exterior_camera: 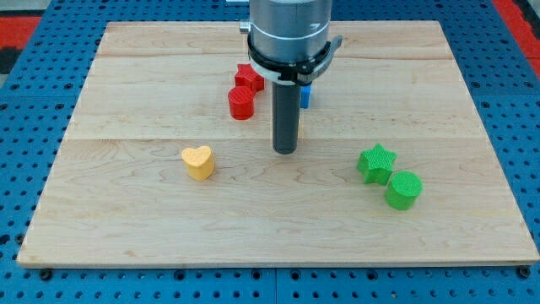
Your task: Place the yellow hexagon to the bottom left of the blue cube
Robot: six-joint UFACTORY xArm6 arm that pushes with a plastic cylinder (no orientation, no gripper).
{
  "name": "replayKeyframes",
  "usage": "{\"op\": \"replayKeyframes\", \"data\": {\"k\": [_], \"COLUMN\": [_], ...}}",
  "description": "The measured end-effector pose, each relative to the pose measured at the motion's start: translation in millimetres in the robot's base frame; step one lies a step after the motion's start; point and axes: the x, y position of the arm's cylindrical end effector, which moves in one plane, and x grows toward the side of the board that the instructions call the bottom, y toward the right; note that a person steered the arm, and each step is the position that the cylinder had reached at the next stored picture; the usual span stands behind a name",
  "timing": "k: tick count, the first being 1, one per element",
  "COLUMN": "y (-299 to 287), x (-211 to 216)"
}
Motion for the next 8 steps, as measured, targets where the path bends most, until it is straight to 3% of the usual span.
{"op": "replayKeyframes", "data": {"k": [2,8], "y": [34,24], "x": [-8,-20]}}
